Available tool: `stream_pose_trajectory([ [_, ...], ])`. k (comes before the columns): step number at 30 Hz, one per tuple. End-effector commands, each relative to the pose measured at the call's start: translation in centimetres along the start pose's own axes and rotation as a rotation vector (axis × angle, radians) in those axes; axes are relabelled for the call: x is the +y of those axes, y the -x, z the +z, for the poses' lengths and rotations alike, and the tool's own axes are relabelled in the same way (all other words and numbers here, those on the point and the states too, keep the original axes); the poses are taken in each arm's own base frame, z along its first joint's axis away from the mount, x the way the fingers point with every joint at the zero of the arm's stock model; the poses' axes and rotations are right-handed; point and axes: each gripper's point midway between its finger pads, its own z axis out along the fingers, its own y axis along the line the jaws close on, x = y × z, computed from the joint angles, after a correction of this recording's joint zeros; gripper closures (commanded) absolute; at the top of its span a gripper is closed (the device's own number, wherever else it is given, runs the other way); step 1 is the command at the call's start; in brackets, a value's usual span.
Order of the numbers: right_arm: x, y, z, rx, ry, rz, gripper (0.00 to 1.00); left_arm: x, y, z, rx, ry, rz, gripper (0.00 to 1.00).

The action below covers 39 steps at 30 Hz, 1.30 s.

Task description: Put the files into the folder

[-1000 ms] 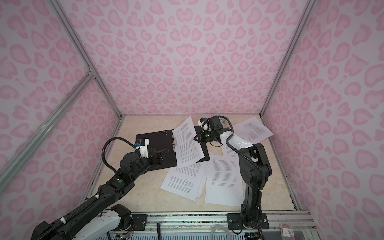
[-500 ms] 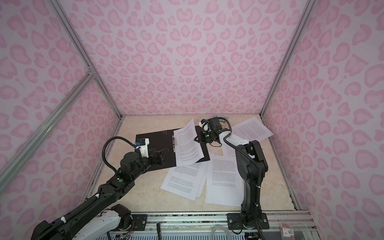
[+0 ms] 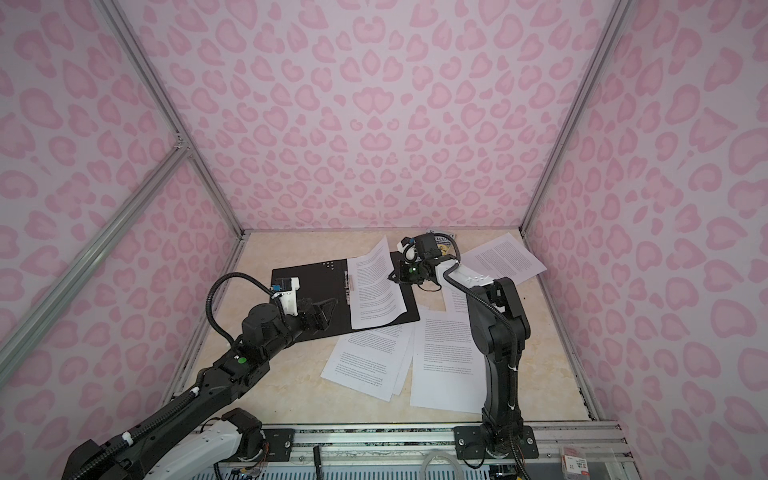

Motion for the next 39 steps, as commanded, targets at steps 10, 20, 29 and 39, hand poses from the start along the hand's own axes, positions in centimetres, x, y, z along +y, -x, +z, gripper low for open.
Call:
stream_pose_trajectory([
  [10,-0.3,-1.0,0.7,0.044,0.01,0.003,1.0,-0.3,1.0,0.1,-0.029,-0.005,0.009,0.02],
  [20,-1.0,-0.2,0.8,0.032,-0.027,-0.007,0.68,-0.3,1.0,0.1,-0.027,-0.002,0.007,0.02],
  [29,-3.3,0.1,1.3,0.059,-0.143,0.025,0.48,-0.3,1.1,0.0,-0.029,-0.002,0.01,0.02],
  [39,-4.4,-0.7,2.1,0.086,-0.167,0.053,0.46,-0.3,1.2,-0.1,-0.032,0.0,0.01,0.02],
])
